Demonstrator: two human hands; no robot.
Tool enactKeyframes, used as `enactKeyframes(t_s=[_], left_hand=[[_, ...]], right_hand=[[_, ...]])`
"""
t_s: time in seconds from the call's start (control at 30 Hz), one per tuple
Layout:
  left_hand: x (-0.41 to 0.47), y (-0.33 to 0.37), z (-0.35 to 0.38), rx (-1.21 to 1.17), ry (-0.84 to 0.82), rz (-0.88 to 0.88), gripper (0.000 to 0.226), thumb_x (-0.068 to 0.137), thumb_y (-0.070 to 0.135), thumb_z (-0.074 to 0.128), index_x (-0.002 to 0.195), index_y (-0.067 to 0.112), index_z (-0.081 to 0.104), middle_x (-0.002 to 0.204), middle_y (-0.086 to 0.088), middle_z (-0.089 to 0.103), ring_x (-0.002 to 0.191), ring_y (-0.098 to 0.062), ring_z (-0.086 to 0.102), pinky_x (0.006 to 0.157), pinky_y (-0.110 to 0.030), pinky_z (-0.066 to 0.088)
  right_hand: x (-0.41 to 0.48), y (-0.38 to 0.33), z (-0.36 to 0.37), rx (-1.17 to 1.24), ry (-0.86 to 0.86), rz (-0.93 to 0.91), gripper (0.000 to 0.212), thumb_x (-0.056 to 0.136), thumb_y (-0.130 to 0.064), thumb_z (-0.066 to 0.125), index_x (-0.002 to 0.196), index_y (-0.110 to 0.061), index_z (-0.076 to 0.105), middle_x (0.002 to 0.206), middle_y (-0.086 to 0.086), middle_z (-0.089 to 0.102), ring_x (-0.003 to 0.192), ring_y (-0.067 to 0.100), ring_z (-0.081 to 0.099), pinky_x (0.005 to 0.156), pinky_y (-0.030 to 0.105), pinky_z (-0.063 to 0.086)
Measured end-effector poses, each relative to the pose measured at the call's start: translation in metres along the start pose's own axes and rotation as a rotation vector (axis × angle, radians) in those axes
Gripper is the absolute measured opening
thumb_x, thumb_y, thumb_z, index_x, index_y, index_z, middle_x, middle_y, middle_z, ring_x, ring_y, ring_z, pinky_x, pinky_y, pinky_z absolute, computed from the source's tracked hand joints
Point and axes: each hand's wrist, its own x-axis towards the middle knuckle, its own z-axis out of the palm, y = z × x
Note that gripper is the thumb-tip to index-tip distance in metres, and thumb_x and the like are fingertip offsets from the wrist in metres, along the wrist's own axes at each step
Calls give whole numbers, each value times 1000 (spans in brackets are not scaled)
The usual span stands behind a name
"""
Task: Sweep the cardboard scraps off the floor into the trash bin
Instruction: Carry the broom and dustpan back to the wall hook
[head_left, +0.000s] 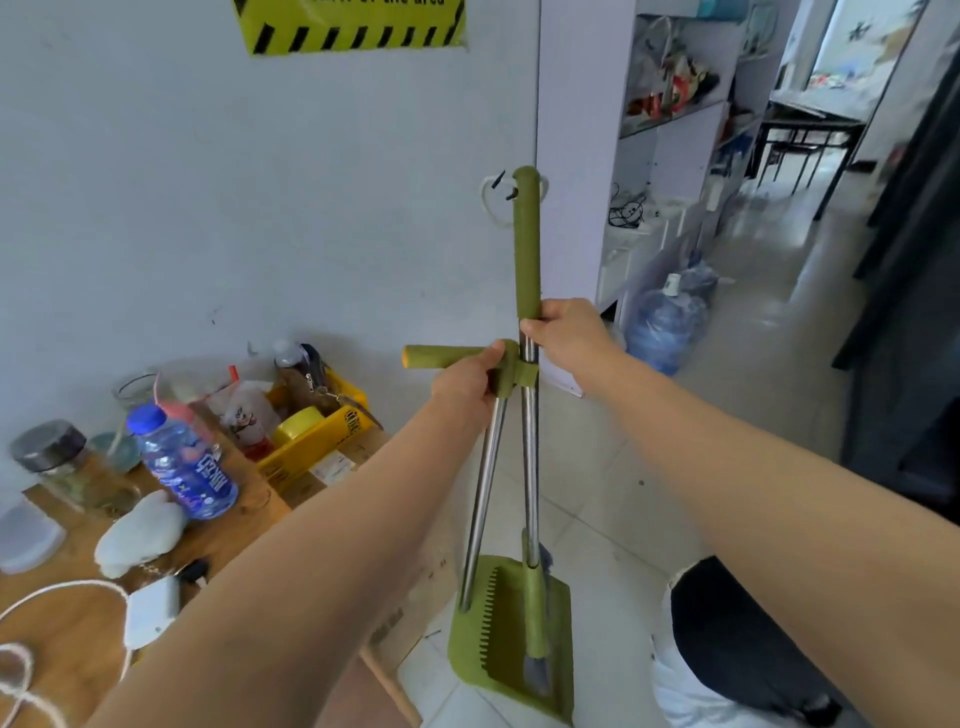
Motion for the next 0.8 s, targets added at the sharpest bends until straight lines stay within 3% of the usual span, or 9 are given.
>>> enactKeyframes(t_s=[0.1,0.23,0.4,0.47,0.53,0.63,0.73,0.8], left_hand=[[36,10,31,20,23,2,33,85,7,69,115,-4,62,112,-16,69,72,-18,66,66,-30,55],[82,26,68,21,53,11,33,84,7,70,114,-4,64,112,-16,69,68,-17,66,50,-26,53],[141,43,105,11,54,7,30,83,9,71,111,-2,65,110,-15,69,73,-19,66,77,-34,55],[167,49,119,11,43,3,28,84,8,71,109,-1,65,104,-13,70,73,-19,66,74,-33,56],[194,56,133,15,28,0,26,84,8,70,108,0,65,97,-11,69,71,-19,66,69,-31,55],[240,66,151,18,4,-9,23,85,9,70,106,2,65,94,-10,69,71,-18,65,67,-31,54],[285,80,168,11,-9,-20,25,84,11,71,107,1,66,94,-9,69,70,-17,65,70,-31,53],[314,89,180,11,-3,-20,23,83,12,72,103,2,66,95,-10,69,70,-17,65,65,-30,53]], right_hand=[[49,3,-15,-4,-26,-10,26,92,-7,58,116,-2,67,115,16,68,108,26,63,86,22,46],[109,3,-31,-8,-33,-22,25,91,-8,59,113,-1,68,115,18,68,97,22,62,83,24,46],[181,3,-41,-46,-29,-38,24,91,-8,58,112,-2,69,114,18,68,89,18,58,74,20,46],[210,4,-43,-71,-19,-44,24,91,-8,58,112,-2,68,113,18,68,86,16,55,65,18,43],[240,6,-46,-91,-4,-45,24,92,-8,57,112,-2,68,113,19,68,85,16,55,65,19,43],[286,8,-45,-107,21,-47,24,92,-8,57,111,0,68,113,20,67,78,14,54,55,12,43],[335,7,-42,-115,40,-40,24,92,-8,57,111,2,68,114,21,67,82,15,54,65,19,44],[367,4,-40,-113,51,-32,24,91,-7,57,111,2,68,113,21,67,84,17,54,62,21,44]])
